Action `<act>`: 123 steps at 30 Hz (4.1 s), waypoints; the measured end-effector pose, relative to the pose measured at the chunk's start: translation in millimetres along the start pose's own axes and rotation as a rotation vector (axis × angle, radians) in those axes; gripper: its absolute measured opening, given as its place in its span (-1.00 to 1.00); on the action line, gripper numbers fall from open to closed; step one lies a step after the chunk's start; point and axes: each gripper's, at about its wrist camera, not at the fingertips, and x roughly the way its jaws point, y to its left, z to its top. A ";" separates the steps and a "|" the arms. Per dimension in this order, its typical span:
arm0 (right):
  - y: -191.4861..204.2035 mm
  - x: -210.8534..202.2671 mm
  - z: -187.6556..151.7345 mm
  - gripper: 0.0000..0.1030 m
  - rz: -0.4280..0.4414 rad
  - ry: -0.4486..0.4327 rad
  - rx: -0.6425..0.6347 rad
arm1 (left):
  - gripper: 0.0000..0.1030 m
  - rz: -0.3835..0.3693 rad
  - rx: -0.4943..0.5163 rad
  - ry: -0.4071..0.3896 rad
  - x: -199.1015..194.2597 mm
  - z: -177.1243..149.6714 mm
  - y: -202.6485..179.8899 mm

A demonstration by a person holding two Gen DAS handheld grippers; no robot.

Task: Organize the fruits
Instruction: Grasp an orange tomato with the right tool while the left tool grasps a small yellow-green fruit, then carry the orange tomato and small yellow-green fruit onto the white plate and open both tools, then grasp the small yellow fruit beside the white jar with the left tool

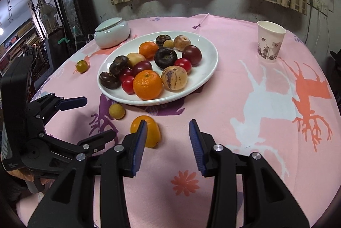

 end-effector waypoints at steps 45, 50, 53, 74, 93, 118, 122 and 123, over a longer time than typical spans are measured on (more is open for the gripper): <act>46.4 39.3 -21.6 0.07 -0.071 0.114 -0.224 | -0.46 -0.099 -0.053 -0.044 -14.5 2.5 22.3; 47.5 52.6 -14.3 -0.26 -0.081 0.110 -0.220 | -0.46 -0.104 -0.063 -0.033 -13.5 0.3 26.1; 42.9 48.1 -9.1 -0.26 -0.081 0.087 -0.180 | -0.46 -0.112 -0.072 -0.035 -16.1 -0.9 28.7; 8.1 57.5 82.2 -0.04 -0.107 -0.121 -0.056 | -0.03 -0.006 -0.097 -0.094 24.8 111.1 43.7; 43.8 0.6 46.1 0.20 -0.099 -0.162 -0.119 | 0.26 0.054 -0.077 -0.143 -46.8 59.0 59.3; 196.5 52.4 47.4 0.21 0.031 -0.106 -0.254 | 0.47 0.186 -0.127 -0.131 -52.3 -10.2 225.7; 204.3 72.1 52.4 0.21 0.046 -0.082 -0.271 | 0.47 0.166 -0.135 -0.106 -28.0 -7.5 238.3; 204.9 76.4 53.4 0.21 0.046 -0.077 -0.277 | 0.47 0.157 -0.134 -0.102 -21.8 -6.1 239.0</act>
